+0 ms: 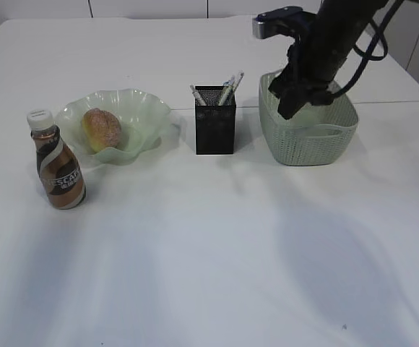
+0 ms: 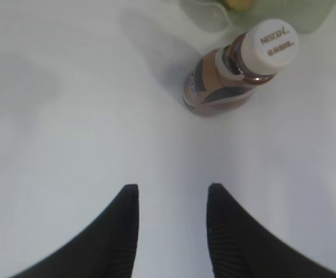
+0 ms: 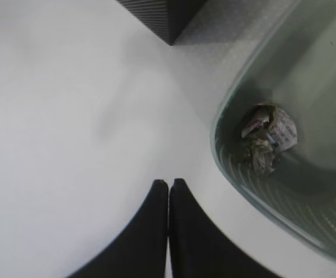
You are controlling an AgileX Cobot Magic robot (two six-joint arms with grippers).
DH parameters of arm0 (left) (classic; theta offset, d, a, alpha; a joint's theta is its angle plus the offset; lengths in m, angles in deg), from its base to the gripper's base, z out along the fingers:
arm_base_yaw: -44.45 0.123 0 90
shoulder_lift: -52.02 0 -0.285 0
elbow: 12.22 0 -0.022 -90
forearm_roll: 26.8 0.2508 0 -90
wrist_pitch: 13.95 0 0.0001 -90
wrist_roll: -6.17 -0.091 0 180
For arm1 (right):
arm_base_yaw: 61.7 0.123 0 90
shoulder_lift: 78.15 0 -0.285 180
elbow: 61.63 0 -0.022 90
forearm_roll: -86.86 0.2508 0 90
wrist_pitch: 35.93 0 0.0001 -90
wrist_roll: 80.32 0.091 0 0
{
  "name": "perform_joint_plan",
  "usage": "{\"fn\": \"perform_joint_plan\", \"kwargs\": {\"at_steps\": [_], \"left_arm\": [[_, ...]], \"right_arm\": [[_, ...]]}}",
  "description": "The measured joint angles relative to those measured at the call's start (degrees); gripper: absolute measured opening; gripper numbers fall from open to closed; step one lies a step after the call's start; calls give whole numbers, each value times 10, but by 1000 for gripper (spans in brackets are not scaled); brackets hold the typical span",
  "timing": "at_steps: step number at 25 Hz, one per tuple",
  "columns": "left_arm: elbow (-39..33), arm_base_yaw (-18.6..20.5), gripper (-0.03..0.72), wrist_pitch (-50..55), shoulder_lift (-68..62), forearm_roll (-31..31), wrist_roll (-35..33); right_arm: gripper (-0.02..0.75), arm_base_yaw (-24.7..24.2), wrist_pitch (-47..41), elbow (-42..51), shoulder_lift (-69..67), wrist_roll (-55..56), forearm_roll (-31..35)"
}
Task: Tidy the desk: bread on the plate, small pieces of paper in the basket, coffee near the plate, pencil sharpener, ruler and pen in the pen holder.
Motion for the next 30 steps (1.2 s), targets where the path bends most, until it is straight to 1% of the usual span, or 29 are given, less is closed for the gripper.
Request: {"fn": "perform_joint_plan", "kwargs": {"at_steps": [4, 7, 12, 14, 17, 18, 19, 23, 26, 28, 30], "left_arm": [[0, 0, 275, 15, 0, -1, 0], [0, 0, 275, 23, 0, -9, 0], [0, 0, 275, 59, 0, -16, 0], [0, 0, 275, 79, 0, -16, 0], [0, 0, 275, 106, 0, -21, 0], [0, -3, 275, 113, 0, -22, 0], [0, -6, 275, 120, 0, -22, 0], [0, -41, 275, 136, 13, -22, 0], [0, -69, 275, 152, 35, -21, 0], [0, -79, 275, 153, 54, -15, 0], [0, -82, 275, 157, 79, 0, 0]], "right_arm": [[15, 0, -1, 0, 17, 193, -16], [15, 0, -2, 0, 23, 267, -24], [15, 0, -4, 7, 41, 286, -35], [15, 0, -4, 40, 78, 286, -57], [15, 0, -4, 63, 95, 286, -64], [15, 0, -4, 115, 133, 286, -71], [15, 0, -4, 126, 140, 286, -72], [15, 0, -4, 221, 206, 286, -96], [15, 0, -4, 261, 243, 286, -110], [15, 0, -4, 289, 280, 286, -116], [15, 0, -5, 302, 305, 286, -116]]}}
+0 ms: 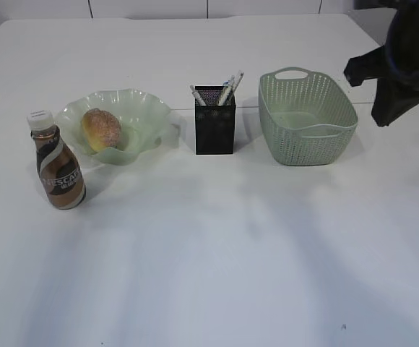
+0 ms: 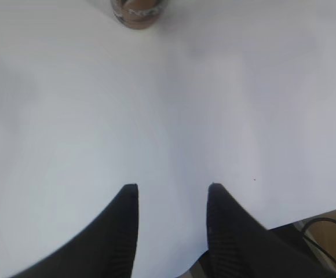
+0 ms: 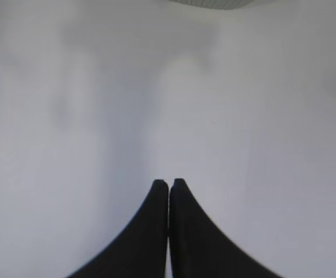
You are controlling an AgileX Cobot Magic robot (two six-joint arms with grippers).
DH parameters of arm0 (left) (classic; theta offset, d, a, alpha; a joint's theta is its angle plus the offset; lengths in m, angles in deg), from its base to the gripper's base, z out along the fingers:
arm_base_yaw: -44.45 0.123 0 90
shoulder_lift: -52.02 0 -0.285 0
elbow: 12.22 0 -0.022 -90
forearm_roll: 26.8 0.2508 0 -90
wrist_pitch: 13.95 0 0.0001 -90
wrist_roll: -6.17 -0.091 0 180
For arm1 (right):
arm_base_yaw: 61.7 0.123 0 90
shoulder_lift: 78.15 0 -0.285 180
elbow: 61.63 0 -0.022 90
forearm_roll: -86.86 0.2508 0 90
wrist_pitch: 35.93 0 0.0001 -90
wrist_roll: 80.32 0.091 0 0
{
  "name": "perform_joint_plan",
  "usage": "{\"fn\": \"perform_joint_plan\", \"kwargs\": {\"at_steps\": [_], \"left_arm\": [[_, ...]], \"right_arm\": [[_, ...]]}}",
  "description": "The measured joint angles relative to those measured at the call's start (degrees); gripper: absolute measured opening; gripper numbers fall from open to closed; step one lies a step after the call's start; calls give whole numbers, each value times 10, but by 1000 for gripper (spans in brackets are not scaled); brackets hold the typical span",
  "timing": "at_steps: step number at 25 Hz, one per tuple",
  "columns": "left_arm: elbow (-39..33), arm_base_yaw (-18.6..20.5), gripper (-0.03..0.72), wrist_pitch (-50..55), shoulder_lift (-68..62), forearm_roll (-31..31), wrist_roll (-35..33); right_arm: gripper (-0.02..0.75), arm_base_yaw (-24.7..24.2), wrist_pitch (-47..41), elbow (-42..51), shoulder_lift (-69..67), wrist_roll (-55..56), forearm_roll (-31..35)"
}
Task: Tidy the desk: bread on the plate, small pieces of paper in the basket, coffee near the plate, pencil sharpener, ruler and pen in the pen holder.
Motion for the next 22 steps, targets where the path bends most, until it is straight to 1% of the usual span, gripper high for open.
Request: {"fn": "perform_joint_plan", "kwargs": {"at_steps": [4, 10, 11, 15, 18, 19, 20, 21, 22], "left_arm": [[0, 0, 275, 5, 62, 22, 0], [0, 0, 275, 10, 165, 22, 0], [-4, 0, 275, 10, 186, 22, 0], [-38, 0, 275, 15, 272, 20, 0], [-71, 0, 275, 20, 339, 10, 4], [-81, 0, 275, 21, 357, 4, 4], [-90, 0, 275, 21, 376, -3, 4], [-102, 0, 275, 21, 393, -9, 4], [-114, 0, 275, 21, 411, -13, 4]], "right_arm": [[15, 0, 0, 24, 48, 0, 0], [15, 0, -2, 122, 176, 0, 0], [15, 0, -2, 122, 176, 0, 0], [15, 0, -5, 212, 283, 0, -14], [15, 0, -7, 253, 327, 0, -18], [15, 0, -8, 276, 363, 0, -19], [15, 0, -8, 276, 363, 0, -19], [15, 0, -8, 299, 402, 0, -19], [15, 0, -8, 303, 409, 0, -19]]}}
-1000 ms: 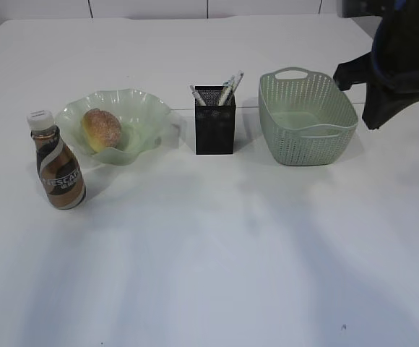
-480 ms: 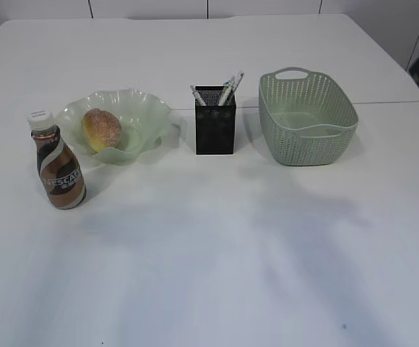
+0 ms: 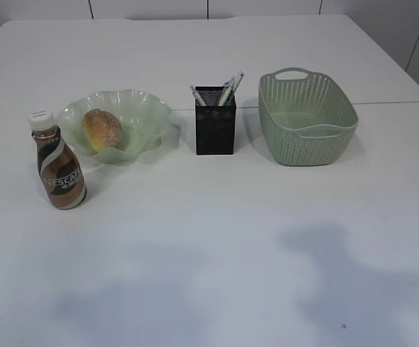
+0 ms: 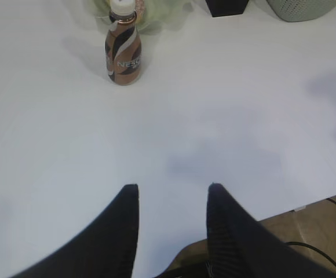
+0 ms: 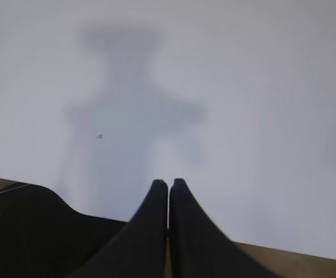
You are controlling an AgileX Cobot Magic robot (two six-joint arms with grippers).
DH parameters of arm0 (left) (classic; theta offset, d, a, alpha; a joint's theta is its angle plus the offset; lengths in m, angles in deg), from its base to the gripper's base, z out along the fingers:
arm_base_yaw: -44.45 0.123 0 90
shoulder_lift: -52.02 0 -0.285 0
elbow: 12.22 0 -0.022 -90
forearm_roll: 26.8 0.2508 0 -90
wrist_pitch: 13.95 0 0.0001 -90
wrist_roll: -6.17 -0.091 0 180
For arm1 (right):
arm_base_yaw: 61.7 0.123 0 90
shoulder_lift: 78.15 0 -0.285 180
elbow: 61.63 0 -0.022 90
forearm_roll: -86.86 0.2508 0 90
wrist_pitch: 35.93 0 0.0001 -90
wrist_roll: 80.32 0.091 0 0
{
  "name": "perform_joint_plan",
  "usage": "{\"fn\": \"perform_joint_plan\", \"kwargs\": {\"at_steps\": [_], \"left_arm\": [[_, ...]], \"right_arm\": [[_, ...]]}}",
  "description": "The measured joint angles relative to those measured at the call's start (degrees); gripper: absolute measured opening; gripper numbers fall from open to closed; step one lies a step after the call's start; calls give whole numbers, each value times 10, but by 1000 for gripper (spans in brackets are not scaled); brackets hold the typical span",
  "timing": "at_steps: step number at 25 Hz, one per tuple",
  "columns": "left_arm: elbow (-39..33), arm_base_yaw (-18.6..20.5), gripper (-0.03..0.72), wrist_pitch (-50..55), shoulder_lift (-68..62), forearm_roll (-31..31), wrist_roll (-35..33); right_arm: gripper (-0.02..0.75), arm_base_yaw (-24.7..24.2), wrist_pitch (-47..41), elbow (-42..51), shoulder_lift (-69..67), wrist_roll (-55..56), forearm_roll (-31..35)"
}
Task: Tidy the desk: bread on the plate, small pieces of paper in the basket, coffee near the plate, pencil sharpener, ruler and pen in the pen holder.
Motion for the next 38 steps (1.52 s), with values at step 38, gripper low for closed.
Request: {"fn": "perform_joint_plan", "kwargs": {"at_steps": [38], "left_arm": [[-291, 0, 270, -86, 254, 59, 1]], "right_arm": [[15, 0, 49, 276, 449, 4, -11]]}}
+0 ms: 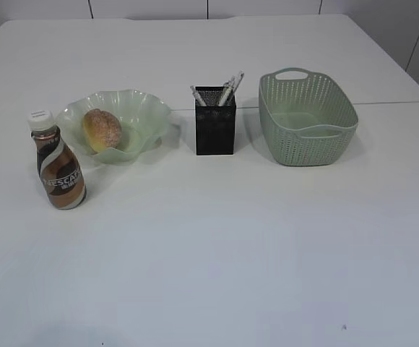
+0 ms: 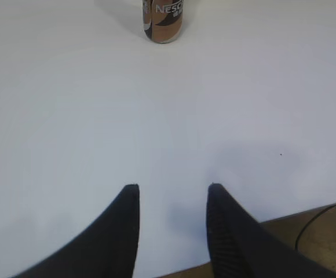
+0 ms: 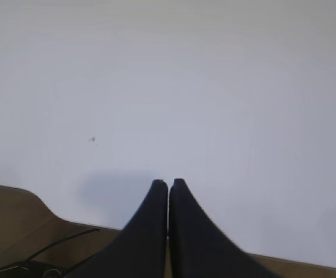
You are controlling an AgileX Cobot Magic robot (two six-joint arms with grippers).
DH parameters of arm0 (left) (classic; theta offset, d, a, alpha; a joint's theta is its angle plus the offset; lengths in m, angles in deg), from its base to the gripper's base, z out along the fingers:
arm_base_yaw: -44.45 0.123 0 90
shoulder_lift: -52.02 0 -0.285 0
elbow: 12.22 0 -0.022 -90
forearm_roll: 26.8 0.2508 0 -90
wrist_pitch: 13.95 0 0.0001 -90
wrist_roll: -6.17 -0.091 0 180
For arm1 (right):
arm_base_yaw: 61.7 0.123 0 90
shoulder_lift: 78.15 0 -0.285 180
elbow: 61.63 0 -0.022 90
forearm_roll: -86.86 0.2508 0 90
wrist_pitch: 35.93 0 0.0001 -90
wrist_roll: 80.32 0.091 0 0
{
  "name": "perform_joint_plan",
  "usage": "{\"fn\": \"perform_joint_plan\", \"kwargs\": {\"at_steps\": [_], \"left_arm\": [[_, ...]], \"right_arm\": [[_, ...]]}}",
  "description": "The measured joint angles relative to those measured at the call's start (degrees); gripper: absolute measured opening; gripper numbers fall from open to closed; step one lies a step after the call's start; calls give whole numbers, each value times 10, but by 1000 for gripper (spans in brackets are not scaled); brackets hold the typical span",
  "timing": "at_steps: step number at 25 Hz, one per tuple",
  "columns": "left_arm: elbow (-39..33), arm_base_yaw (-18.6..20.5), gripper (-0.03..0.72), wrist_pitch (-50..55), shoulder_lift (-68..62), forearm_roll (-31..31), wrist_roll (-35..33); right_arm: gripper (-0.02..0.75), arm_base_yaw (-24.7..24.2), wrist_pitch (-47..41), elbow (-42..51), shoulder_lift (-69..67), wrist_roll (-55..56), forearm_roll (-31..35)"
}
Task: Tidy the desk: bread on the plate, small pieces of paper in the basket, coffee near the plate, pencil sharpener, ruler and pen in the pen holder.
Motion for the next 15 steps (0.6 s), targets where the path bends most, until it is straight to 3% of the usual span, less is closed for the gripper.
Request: {"fn": "perform_joint_plan", "kwargs": {"at_steps": [15], "left_arm": [[0, 0, 268, -4, 0, 1, 0]], "right_arm": [[15, 0, 10, 1, 0, 0, -2]]}}
